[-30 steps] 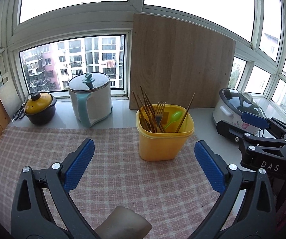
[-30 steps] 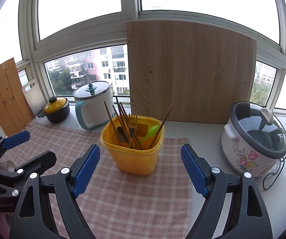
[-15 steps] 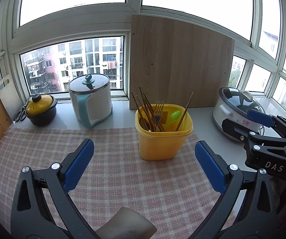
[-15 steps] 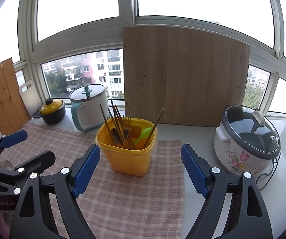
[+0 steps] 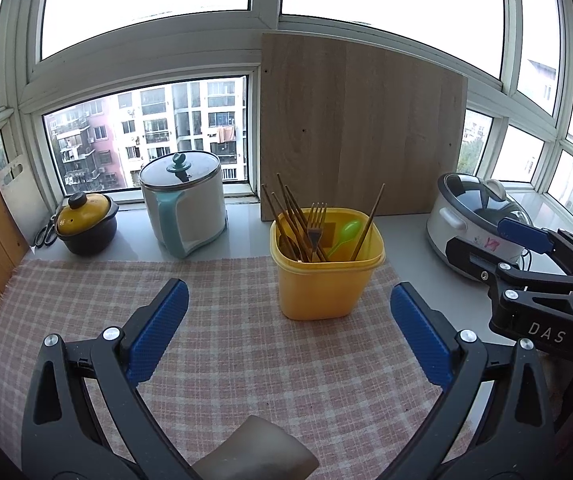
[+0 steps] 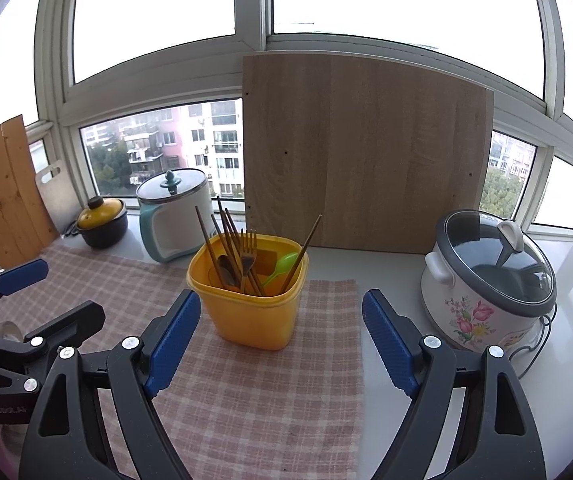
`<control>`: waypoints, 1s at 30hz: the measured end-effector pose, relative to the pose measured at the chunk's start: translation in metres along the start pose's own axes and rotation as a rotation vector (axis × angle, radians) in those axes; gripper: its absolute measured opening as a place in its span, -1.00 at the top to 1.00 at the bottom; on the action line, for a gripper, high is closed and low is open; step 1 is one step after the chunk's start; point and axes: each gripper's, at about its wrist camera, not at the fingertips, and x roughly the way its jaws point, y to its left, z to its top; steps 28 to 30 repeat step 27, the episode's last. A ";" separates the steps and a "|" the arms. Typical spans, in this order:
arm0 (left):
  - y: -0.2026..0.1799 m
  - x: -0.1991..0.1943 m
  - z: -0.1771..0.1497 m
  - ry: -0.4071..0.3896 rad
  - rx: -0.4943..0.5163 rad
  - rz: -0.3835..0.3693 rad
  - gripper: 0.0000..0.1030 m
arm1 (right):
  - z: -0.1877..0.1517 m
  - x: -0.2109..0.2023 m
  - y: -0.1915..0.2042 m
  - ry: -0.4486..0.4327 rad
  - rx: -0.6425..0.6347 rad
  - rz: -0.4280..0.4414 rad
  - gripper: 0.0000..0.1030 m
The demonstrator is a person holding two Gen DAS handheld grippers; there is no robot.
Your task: Organize utensils
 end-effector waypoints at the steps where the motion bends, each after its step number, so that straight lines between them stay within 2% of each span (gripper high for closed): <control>1: 0.000 -0.001 0.000 0.000 0.001 -0.001 -0.99 | 0.000 0.000 0.000 0.000 0.000 0.000 -0.61; 18: -0.003 -0.007 0.000 -0.014 0.014 -0.001 -0.99 | -0.003 -0.006 -0.002 -0.007 0.001 -0.013 -0.61; 30: -0.001 -0.013 -0.002 -0.035 0.038 0.034 -0.99 | -0.004 -0.003 -0.002 -0.002 0.010 -0.008 -0.61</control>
